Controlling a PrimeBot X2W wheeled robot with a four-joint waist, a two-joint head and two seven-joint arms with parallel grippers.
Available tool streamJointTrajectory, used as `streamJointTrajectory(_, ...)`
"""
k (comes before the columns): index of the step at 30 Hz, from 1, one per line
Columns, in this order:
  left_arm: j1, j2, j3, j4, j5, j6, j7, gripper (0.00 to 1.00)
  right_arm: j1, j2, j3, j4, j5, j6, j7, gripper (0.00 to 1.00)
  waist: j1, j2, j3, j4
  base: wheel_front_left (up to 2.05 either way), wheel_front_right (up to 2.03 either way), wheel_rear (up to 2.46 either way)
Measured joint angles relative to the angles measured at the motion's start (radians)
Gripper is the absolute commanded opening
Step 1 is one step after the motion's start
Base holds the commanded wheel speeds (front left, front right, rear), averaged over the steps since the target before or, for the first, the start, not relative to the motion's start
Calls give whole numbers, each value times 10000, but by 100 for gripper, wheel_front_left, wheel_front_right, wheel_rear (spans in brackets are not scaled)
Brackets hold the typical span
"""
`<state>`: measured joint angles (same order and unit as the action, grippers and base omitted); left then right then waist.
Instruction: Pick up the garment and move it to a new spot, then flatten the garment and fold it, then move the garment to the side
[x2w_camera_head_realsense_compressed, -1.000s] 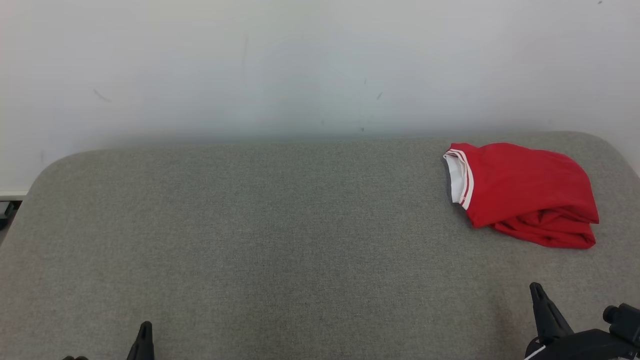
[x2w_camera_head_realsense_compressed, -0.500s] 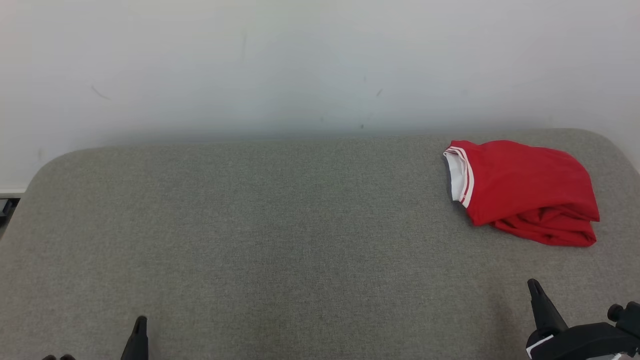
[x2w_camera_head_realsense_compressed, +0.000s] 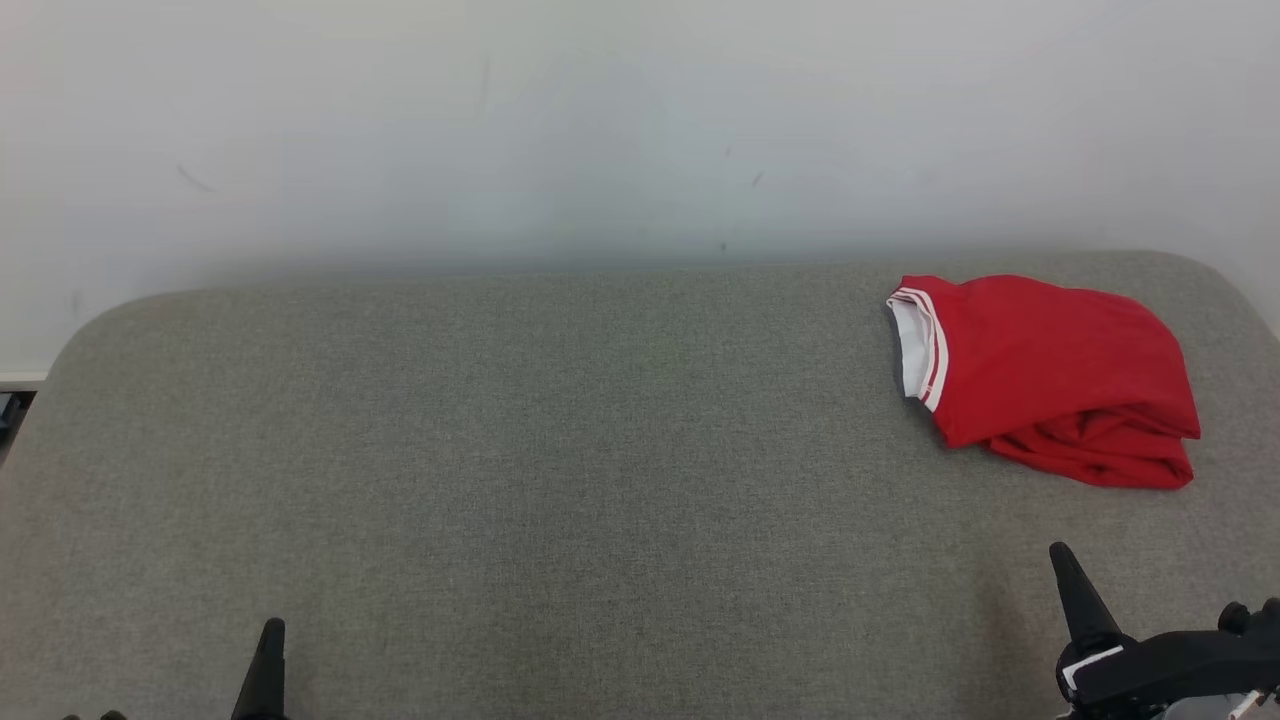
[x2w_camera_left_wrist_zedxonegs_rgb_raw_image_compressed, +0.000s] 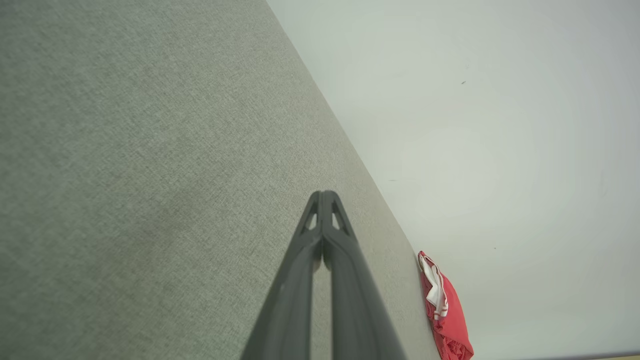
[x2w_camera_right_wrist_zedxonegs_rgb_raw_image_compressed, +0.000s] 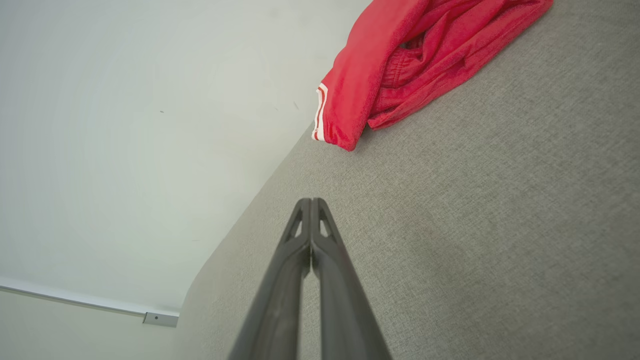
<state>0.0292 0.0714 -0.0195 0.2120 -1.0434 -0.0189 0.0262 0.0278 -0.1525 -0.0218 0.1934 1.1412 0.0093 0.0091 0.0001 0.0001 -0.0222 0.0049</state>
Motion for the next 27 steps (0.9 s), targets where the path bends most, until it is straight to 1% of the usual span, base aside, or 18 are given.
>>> streamJointTrajectory(27, -671, -151, 706, 525, -3540, -623, 531, 0, -627, 663, -706, 648, 2934, 683, 629, 0, -2, 0, 155, -31, 0, 0, 0)
